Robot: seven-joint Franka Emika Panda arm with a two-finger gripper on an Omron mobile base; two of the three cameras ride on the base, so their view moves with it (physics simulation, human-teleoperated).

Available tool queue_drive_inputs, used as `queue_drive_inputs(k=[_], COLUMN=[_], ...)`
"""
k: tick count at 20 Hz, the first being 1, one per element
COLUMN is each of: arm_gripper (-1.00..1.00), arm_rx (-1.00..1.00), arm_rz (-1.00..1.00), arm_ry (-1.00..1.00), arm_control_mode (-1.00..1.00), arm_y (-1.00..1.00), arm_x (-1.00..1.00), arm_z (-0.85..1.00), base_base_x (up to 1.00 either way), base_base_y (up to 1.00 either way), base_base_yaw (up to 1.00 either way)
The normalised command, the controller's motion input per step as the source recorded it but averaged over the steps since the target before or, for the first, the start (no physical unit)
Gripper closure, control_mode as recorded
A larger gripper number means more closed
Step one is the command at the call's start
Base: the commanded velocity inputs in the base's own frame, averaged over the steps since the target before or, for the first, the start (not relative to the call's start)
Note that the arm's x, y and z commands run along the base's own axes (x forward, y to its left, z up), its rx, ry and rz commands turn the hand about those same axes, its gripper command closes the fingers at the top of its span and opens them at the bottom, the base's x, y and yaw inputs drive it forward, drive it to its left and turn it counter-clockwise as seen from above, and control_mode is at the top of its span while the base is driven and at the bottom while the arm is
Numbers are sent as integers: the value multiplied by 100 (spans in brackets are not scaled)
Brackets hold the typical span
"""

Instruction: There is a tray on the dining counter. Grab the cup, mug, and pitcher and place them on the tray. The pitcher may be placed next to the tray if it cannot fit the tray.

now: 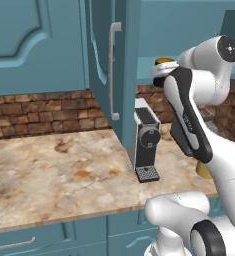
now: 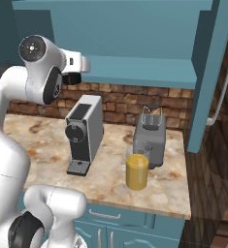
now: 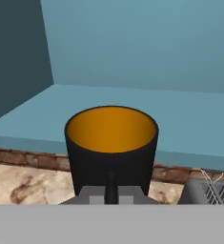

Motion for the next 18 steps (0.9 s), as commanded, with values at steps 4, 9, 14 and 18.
queue_drive_inputs(k=[4,9,14,18], arm_gripper=[100,100,100,100], arm_rx=[0,0,2,0], arm_rz=[0,0,0,-2], arm_ry=[1,1,0,0], arm_control_mode=[-100,-100,-100,-100], arm_y=[-7,-2,-31,-15], arm_x=[-73,-65,-72,-46], arm_z=[-3,-27,-18,-13], base_base_x=[0,0,0,0], base_base_y=[0,0,0,0], base_base_yaw=[0,0,0,0])
